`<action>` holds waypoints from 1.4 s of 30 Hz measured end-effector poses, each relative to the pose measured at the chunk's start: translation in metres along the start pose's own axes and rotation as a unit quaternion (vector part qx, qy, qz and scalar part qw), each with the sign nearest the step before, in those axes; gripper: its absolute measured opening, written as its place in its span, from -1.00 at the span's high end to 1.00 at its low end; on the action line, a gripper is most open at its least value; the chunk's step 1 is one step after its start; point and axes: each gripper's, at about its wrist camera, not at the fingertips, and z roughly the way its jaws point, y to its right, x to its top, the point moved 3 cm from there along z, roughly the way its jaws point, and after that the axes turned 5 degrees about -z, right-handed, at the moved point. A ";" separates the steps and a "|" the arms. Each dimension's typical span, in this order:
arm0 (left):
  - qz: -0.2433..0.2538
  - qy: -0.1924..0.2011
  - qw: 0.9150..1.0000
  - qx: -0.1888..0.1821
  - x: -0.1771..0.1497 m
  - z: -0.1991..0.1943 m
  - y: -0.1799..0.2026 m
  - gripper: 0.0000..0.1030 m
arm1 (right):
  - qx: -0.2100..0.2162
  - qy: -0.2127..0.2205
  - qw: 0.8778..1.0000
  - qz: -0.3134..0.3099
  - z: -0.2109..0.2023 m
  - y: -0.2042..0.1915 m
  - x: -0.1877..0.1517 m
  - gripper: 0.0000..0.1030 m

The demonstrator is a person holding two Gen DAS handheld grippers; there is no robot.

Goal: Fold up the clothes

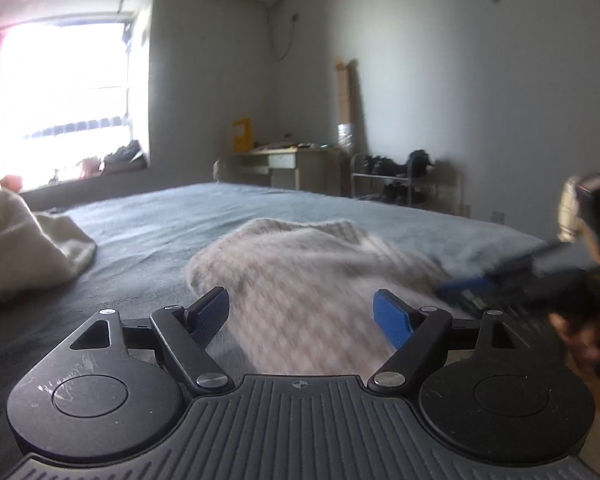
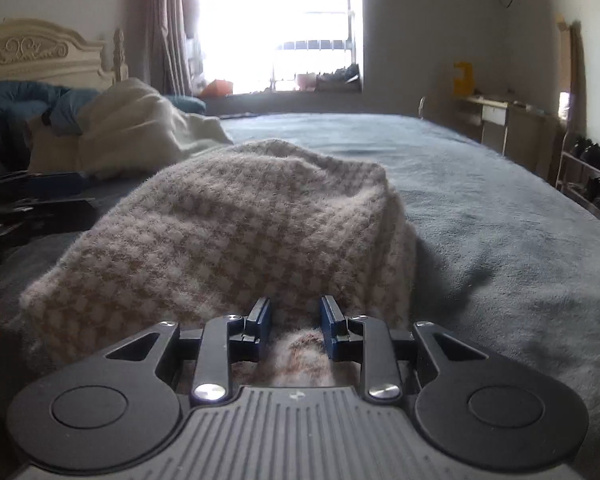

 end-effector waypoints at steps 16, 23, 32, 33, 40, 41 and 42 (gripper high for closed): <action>-0.068 -0.056 0.994 0.061 -0.045 0.003 -0.002 -0.41 | -0.073 -0.056 0.996 0.022 0.004 -0.020 0.013 0.44; -0.138 -0.082 0.986 0.048 -0.044 0.000 -0.015 -0.42 | -0.082 -0.070 0.994 -0.004 0.009 -0.030 0.015 0.43; -0.204 -0.136 0.968 0.046 -0.053 0.010 -0.032 -0.51 | -0.070 -0.074 0.995 0.010 0.007 -0.022 0.013 0.45; -0.201 -0.141 0.968 0.053 -0.052 0.011 -0.029 -0.51 | -0.070 -0.077 0.994 0.008 0.006 -0.023 0.015 0.45; -0.202 -0.173 0.961 0.076 -0.044 0.013 -0.022 -0.54 | -0.054 -0.046 0.997 -0.012 -0.014 -0.047 0.060 0.46; -0.202 -0.174 0.961 0.077 -0.044 0.014 -0.022 -0.54 | -0.037 -0.032 0.999 -0.018 -0.019 -0.056 0.068 0.46; -0.202 -0.176 0.960 0.078 -0.044 0.014 -0.022 -0.54 | -0.013 -0.026 0.999 -0.026 -0.021 -0.067 0.074 0.46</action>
